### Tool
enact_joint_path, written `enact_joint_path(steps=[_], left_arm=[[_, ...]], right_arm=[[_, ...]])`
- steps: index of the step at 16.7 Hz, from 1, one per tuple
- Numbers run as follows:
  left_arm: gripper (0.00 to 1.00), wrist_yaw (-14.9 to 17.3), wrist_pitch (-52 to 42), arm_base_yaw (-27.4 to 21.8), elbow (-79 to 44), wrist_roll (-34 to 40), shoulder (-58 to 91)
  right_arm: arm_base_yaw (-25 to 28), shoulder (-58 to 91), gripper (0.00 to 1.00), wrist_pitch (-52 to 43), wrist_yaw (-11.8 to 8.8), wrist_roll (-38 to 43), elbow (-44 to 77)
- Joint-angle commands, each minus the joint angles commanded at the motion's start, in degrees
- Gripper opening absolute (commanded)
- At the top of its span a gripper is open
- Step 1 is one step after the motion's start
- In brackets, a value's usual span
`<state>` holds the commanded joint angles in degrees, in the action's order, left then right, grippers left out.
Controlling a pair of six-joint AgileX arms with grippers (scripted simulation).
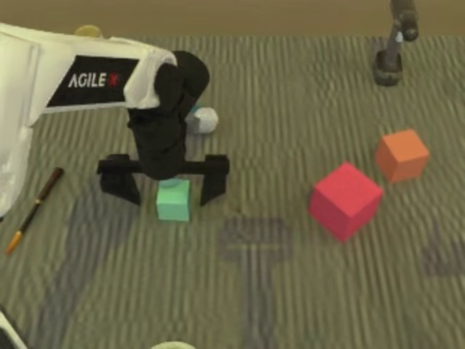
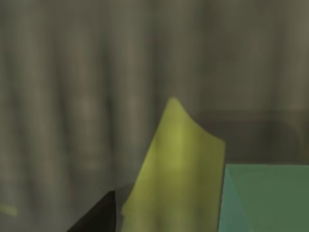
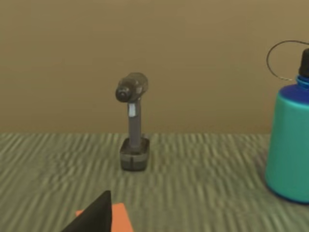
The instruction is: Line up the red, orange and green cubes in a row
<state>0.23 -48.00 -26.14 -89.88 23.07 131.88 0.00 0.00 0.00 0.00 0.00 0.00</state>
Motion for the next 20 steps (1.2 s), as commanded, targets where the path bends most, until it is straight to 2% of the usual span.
enact_joint_path(steps=[1,14,20], left_arm=[[1.0,0.0,0.0,0.0,0.0,0.0,0.0],[0.02,0.0,0.0,0.0,0.0,0.0,0.0],[0.0,0.0,0.0,0.0,0.0,0.0,0.0]], right_arm=[[0.0,0.0,1.0,0.0,0.0,0.0,0.0],[0.0,0.0,1.0,0.0,0.0,0.0,0.0],[0.0,0.0,1.0,0.0,0.0,0.0,0.0]])
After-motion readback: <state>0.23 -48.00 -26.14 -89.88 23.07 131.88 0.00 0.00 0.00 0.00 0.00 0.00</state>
